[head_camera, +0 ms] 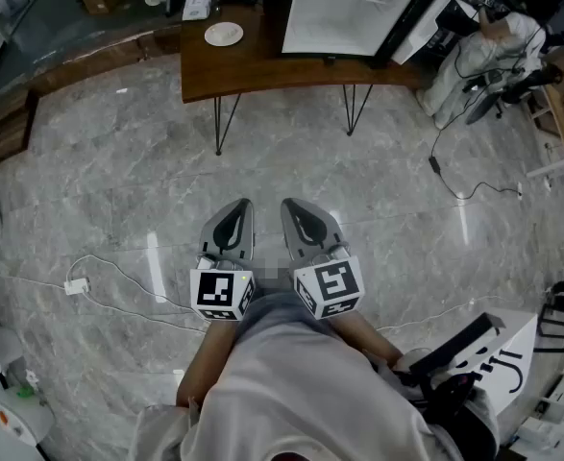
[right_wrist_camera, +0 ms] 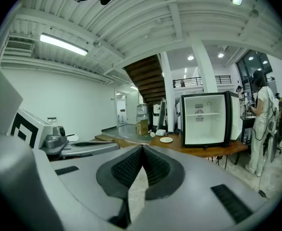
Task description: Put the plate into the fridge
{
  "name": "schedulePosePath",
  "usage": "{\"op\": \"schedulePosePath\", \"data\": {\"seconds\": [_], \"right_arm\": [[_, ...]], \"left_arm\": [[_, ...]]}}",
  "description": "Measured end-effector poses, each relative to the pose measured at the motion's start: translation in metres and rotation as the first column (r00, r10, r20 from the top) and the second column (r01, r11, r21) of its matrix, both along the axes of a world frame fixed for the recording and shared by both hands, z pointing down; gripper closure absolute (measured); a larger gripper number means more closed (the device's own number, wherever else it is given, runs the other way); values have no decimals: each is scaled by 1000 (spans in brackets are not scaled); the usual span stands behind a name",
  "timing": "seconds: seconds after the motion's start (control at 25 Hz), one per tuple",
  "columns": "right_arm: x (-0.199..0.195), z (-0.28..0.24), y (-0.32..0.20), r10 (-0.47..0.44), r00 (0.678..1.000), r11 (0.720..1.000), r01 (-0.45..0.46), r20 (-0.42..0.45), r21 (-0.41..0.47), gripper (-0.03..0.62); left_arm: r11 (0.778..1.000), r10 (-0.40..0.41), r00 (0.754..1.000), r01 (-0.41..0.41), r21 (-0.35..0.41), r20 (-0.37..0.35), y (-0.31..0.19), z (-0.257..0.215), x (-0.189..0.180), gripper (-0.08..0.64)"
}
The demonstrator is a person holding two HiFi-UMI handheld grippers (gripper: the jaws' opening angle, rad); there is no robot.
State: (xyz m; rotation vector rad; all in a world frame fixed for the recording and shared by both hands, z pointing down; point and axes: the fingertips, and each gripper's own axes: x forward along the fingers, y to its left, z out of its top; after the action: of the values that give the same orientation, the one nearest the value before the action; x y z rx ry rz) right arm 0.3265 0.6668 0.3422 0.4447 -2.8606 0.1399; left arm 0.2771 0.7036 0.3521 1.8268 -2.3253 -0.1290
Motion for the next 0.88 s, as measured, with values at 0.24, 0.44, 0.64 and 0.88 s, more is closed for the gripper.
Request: {"op": "schedulePosePath", "data": {"seconds": [0.24, 0.44, 0.64, 0.88], "right_arm": [[16, 6, 4, -2, 1000, 1000, 2, 9, 10, 575], [35, 14, -24, -8, 1000, 1000, 8, 4, -19, 575], [59, 26, -90, -47, 998, 997, 45, -35, -61, 574], [66, 57, -121, -106, 992, 988, 98, -65, -122, 574]], "left_arm": [[1000, 2, 1000, -2, -18, -2, 2, 14, 16, 540], [999, -12, 1000, 13, -40, 12, -25, 19, 27, 540], [996, -43, 999, 45, -74, 21, -93, 17, 42, 540], [985, -102, 993, 108, -132, 50, -112, 29, 41, 540]]}}
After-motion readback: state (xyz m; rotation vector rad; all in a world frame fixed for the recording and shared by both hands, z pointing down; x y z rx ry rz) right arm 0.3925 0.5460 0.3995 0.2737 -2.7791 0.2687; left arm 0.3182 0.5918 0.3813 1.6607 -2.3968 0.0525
